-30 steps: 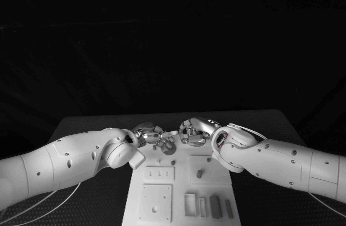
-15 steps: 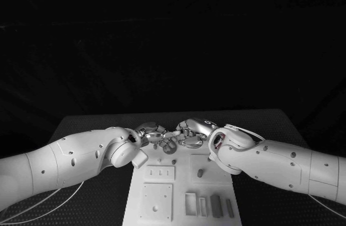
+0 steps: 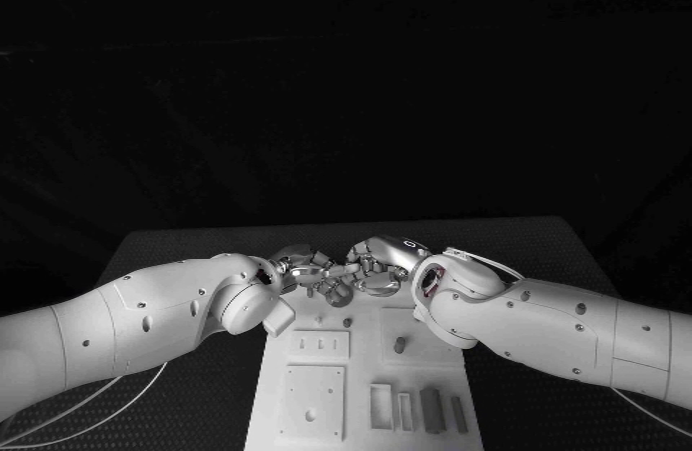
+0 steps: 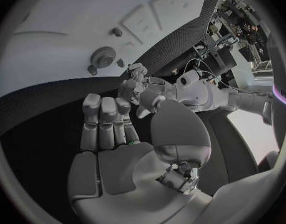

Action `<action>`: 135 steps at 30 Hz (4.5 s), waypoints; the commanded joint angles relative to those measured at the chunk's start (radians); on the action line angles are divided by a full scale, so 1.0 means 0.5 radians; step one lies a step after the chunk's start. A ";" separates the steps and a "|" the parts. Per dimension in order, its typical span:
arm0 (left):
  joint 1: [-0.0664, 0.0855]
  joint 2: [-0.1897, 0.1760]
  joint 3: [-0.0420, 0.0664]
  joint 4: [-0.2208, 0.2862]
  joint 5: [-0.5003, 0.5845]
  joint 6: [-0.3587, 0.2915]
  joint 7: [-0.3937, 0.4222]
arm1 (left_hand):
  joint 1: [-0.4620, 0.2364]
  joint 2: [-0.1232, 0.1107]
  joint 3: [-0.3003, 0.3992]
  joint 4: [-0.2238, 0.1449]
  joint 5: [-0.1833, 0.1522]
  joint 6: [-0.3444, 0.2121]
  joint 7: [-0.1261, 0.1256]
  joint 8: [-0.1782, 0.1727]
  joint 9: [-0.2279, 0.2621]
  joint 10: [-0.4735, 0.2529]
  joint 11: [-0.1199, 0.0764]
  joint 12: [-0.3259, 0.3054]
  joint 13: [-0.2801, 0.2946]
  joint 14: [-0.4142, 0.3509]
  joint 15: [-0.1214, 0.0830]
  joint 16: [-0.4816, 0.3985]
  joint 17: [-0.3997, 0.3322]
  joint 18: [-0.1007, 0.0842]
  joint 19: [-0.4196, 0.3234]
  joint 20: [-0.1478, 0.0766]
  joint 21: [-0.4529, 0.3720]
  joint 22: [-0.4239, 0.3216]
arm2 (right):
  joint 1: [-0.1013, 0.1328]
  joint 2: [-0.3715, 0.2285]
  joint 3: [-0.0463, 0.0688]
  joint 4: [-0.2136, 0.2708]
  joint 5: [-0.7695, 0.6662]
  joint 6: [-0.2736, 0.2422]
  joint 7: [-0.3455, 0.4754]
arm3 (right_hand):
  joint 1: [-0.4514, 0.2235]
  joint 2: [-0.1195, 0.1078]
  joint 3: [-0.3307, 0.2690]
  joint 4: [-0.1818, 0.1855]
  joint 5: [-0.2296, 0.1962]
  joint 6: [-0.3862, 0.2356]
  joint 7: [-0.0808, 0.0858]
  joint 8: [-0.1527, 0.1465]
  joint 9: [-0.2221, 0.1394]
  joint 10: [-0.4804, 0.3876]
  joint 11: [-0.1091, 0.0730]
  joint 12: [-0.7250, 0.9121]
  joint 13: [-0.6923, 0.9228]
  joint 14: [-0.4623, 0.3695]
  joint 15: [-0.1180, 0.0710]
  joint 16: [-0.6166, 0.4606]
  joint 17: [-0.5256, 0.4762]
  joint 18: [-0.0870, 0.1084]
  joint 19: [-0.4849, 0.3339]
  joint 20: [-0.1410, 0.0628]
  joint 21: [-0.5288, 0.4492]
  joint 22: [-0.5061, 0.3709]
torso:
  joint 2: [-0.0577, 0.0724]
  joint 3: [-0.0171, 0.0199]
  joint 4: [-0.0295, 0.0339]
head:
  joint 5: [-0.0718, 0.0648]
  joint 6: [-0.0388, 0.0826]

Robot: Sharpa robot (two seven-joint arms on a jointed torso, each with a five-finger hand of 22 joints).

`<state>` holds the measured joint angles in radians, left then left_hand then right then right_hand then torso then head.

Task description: Assemble the parts on the task board

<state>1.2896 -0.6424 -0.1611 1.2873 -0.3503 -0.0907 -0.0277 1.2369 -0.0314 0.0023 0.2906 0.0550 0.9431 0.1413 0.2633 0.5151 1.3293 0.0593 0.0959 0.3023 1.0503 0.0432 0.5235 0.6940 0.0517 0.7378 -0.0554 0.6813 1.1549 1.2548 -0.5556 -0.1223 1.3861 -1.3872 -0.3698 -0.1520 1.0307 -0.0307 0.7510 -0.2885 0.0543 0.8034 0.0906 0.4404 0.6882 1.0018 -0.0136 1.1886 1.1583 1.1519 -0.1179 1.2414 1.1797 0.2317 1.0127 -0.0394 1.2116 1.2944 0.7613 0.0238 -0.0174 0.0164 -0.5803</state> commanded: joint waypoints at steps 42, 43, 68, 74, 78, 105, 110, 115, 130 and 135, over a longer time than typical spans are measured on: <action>0.004 0.027 0.003 0.005 0.173 0.036 -0.047 | 0.160 -0.118 0.026 -0.001 0.940 0.081 -0.032 -0.018 -0.025 0.001 -0.015 -0.021 0.062 -0.059 0.020 -0.005 -0.034 -0.025 -0.093 0.018 -0.070 0.024 | -0.027 0.071 -0.009 -0.037 -0.018 0.054 -0.008 | -0.005 -0.031 0.027 -0.003 -0.011 0.398 -0.017 0.006 0.016 -0.031 -0.019 0.010 -0.005 0.005 -0.012 0.001 -0.004 0.060 0.011 -0.012 0.006 -0.008 | -0.001 0.0026 -0.002 | -0.004 -0.012; 0.004 0.026 0.003 0.006 0.189 0.037 -0.054 | 0.154 -0.125 0.033 -0.002 0.945 0.081 -0.032 -0.019 -0.024 -0.001 -0.015 -0.022 0.062 -0.062 0.022 -0.006 -0.035 -0.027 -0.101 0.020 -0.075 0.024 | -0.027 0.072 -0.009 -0.039 -0.018 0.054 -0.009 | -0.005 -0.031 0.027 -0.003 -0.011 0.398 -0.017 0.006 0.016 -0.031 -0.019 0.010 -0.005 0.005 -0.012 0.001 -0.004 0.060 0.012 -0.012 0.006 -0.008 | -0.001 0.0020 -0.002 | -0.004 -0.013; 0.002 0.019 0.003 -0.002 0.238 0.120 -0.040 | 0.128 -0.143 0.157 -0.041 1.024 0.114 -0.061 0.043 0.073 -0.090 -0.045 0.245 0.206 -0.129 0.011 0.177 0.048 -0.063 -0.165 0.014 -0.111 0.068 | -0.033 0.073 -0.011 -0.057 -0.016 0.064 -0.007 | -0.005 -0.032 0.032 -0.003 -0.011 0.398 -0.017 0.003 0.020 -0.032 -0.019 0.010 -0.006 0.006 -0.013 0.001 -0.005 0.060 0.013 -0.013 0.006 -0.009 | -0.001 -0.0035 0.002 | -0.012 -0.026; 0.002 0.018 0.003 -0.008 0.276 0.111 -0.024 | 0.174 -0.089 0.183 -0.101 1.215 0.122 -0.067 0.047 0.097 -0.134 -0.048 0.325 0.243 -0.146 0.009 0.217 0.047 -0.078 -0.173 0.010 -0.128 0.073 | -0.034 0.075 -0.011 -0.058 -0.015 0.067 -0.007 | -0.006 -0.032 0.034 -0.003 -0.011 0.399 -0.017 0.003 0.021 -0.032 -0.019 0.010 -0.006 0.006 -0.013 0.001 -0.005 0.060 0.014 -0.013 0.006 -0.009 | -0.002 -0.0017 0.001 | -0.012 -0.028; 0.001 0.014 0.003 -0.010 0.288 0.110 -0.021 | 0.180 -0.070 0.198 -0.128 1.234 0.127 -0.070 0.050 0.104 -0.145 -0.049 0.343 0.250 -0.150 0.008 0.225 0.045 -0.080 -0.176 0.009 -0.133 0.075 | -0.034 0.073 -0.012 -0.060 -0.014 0.069 -0.007 | -0.006 -0.032 0.034 -0.003 -0.011 0.398 -0.017 0.002 0.021 -0.032 -0.019 0.010 -0.006 0.007 -0.013 0.000 -0.005 0.060 0.014 -0.013 0.006 -0.010 | -0.002 -0.0021 0.001 | -0.014 -0.028; 0.001 -0.005 0.003 -0.028 0.293 0.198 -0.043 | -0.020 -0.023 0.270 -0.214 1.141 0.177 -0.089 0.055 0.135 -0.159 -0.066 0.444 0.269 -0.135 -0.007 0.280 0.023 -0.089 -0.157 -0.007 -0.144 0.091 | -0.039 0.075 -0.013 -0.078 -0.013 0.071 -0.007 | -0.007 -0.034 0.039 -0.003 -0.011 0.399 -0.017 -0.001 0.026 -0.032 -0.019 0.010 -0.007 0.007 -0.013 0.000 -0.006 0.060 0.015 -0.014 0.005 -0.011 | -0.001 -0.0025 0.001 | -0.017 -0.039; 0.001 -0.006 0.003 -0.030 0.289 0.212 -0.053 | -0.032 -0.024 0.275 -0.220 1.136 0.176 -0.089 0.053 0.135 -0.162 -0.066 0.447 0.268 -0.137 -0.008 0.281 0.020 -0.090 -0.158 -0.008 -0.145 0.093 | -0.040 0.076 -0.013 -0.079 -0.013 0.069 -0.007 | -0.007 -0.034 0.040 -0.003 -0.011 0.399 -0.017 -0.002 0.027 -0.032 -0.019 0.010 -0.008 0.007 -0.012 0.000 -0.006 0.060 0.015 -0.014 0.005 -0.012 | -0.001 -0.0014 0.003 | -0.019 -0.042; 0.001 -0.008 0.003 -0.033 0.288 0.228 -0.050 | -0.037 -0.001 0.318 -0.273 1.141 0.180 -0.091 0.049 0.138 -0.167 -0.067 0.459 0.265 -0.140 -0.008 0.289 0.014 -0.091 -0.161 -0.009 -0.150 0.097 | -0.041 0.076 -0.013 -0.080 -0.013 0.071 -0.007 | -0.007 -0.035 0.041 -0.003 -0.011 0.399 -0.017 -0.002 0.028 -0.032 -0.019 0.010 -0.008 0.007 -0.012 -0.001 -0.007 0.060 0.016 -0.015 0.005 -0.012 | -0.001 -0.0013 0.002 | -0.018 -0.043; 0.001 -0.010 0.003 -0.042 0.249 0.224 -0.040 | -0.839 0.184 1.195 -1.133 0.929 0.261 -0.112 0.041 0.180 -0.142 -0.082 0.557 0.214 -0.126 -0.014 0.375 -0.047 -0.103 -0.123 -0.009 -0.130 0.188 | -0.043 0.076 -0.013 -0.107 0.049 0.083 0.020 | -0.010 -0.045 0.052 -0.001 -0.011 0.392 -0.013 -0.015 0.034 -0.038 -0.016 0.003 -0.013 0.005 -0.011 -0.006 -0.010 0.060 0.014 -0.015 -0.001 -0.017 | -0.001 -0.0015 0.000 | -0.017 -0.048; 0.001 -0.010 0.003 -0.044 0.235 0.205 -0.046 | -0.856 0.190 1.209 -1.145 0.921 0.276 -0.119 0.045 0.184 -0.126 -0.088 0.563 0.211 -0.113 -0.022 0.383 -0.049 -0.103 -0.115 -0.014 -0.125 0.195 | -0.042 0.073 -0.014 -0.117 0.102 0.059 0.047 | -0.016 -0.086 0.061 0.013 -0.008 0.371 -0.001 -0.051 0.026 -0.043 -0.005 -0.010 -0.024 -0.003 -0.001 -0.020 -0.017 0.060 0.009 -0.011 -0.016 -0.028 | -0.001 -0.0022 0.000 | -0.017 -0.047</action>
<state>1.2853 -0.6494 -0.1642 1.2592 -0.2300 -0.0128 -0.0876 0.8169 0.0644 0.6049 -0.2764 0.5216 0.9968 0.1273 0.2842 0.5944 1.2632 0.0177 0.3717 0.4084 0.9881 0.0339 0.7085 0.6705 0.0151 0.6703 -0.0626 0.6124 1.2515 1.2385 -0.5170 -0.1252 1.3351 -1.3618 -0.3648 -0.1289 1.0193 -0.0652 0.7787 -0.2829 0.0500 0.8066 0.0874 0.4184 0.7035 0.9993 -0.0112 1.1886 1.1469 1.1547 -0.1180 1.2346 1.1716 0.2317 1.0176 -0.0412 1.2071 1.2808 0.7609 0.0231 -0.0172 0.0079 -0.6045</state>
